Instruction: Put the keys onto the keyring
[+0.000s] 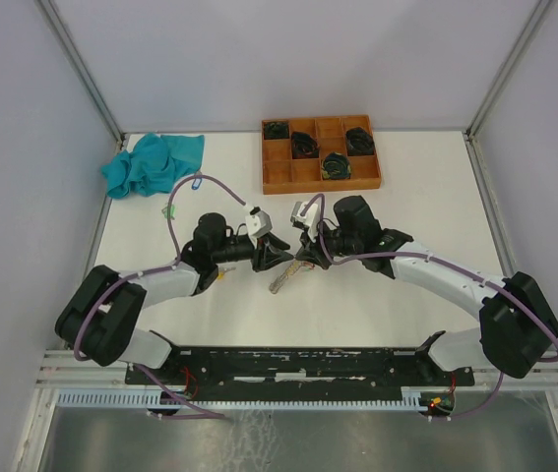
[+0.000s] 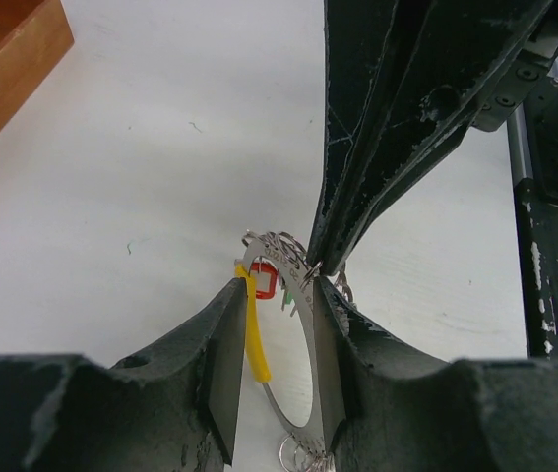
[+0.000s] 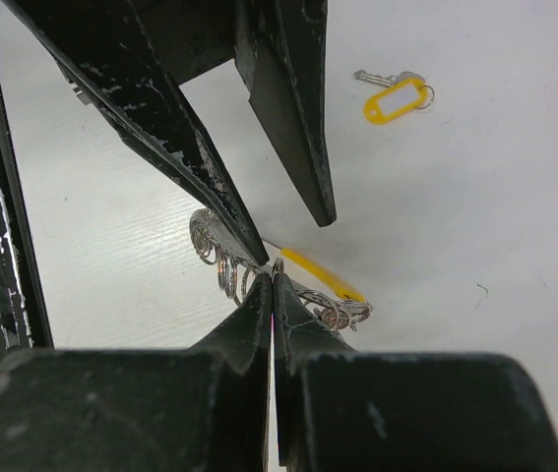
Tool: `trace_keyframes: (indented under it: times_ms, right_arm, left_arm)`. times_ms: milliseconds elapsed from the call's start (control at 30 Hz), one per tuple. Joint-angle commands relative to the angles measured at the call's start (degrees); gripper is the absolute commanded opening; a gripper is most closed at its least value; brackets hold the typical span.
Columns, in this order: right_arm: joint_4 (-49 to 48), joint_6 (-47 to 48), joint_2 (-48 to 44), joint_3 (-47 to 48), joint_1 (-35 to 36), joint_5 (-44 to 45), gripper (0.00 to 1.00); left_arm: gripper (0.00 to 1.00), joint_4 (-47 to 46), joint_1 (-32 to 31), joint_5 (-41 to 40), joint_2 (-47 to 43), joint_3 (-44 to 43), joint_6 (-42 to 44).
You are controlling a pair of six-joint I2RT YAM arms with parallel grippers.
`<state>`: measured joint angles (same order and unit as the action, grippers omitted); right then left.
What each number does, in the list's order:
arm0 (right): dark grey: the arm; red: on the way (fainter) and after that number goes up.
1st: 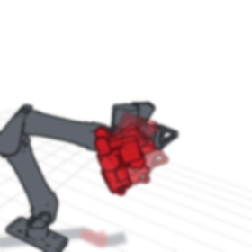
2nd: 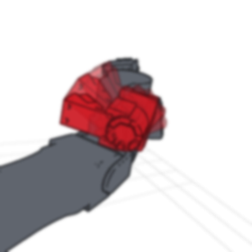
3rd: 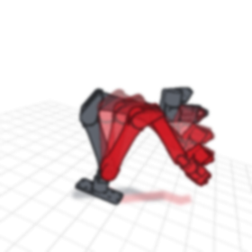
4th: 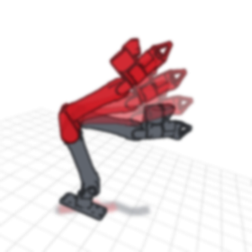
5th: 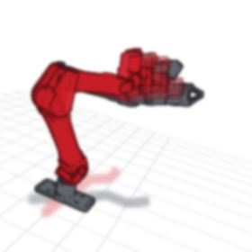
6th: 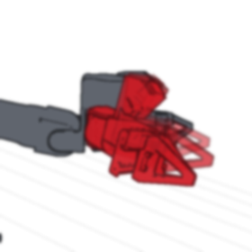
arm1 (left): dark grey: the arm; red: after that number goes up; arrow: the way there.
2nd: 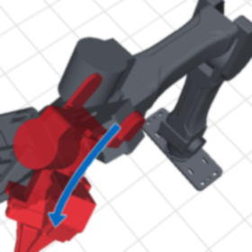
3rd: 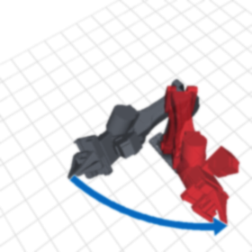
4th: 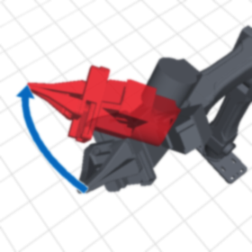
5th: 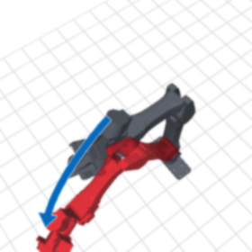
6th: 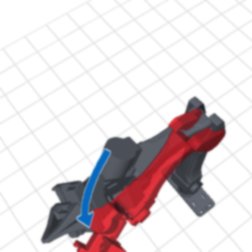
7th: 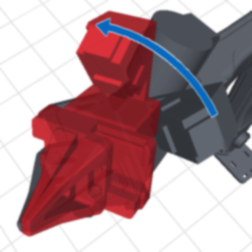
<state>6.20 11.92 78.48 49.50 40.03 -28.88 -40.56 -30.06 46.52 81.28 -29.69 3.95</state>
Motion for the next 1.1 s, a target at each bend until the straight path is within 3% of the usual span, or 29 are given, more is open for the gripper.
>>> trace_keyframes:
  times_ms: [0, 300, 600, 1067]
  right_arm:
    - [-3.89, 2.11, -1.14, 1.40, 0.19, -1.62, 0.01]
    - [-4.61, 3.46, -0.85, 1.48, 0.05, -2.22, 0.01]
    - [-2.55, 4.75, 1.30, 3.52, -0.03, -7.09, 0.01]
    - [-0.44, 6.23, 2.64, 4.85, -0.11, -9.81, 0.01]
  left_arm:
    - [0.41, -0.85, 0.30, 0.60, 1.17, -1.56, 1.92]
    - [0.42, -1.54, -1.34, 1.84, 2.83, -1.73, 1.79]
    - [0.36, -0.79, -1.24, -0.40, -0.74, -0.30, 6.52]
    - [0.10, 6.77, -1.31, 6.57, -3.34, -1.89, 13.90]
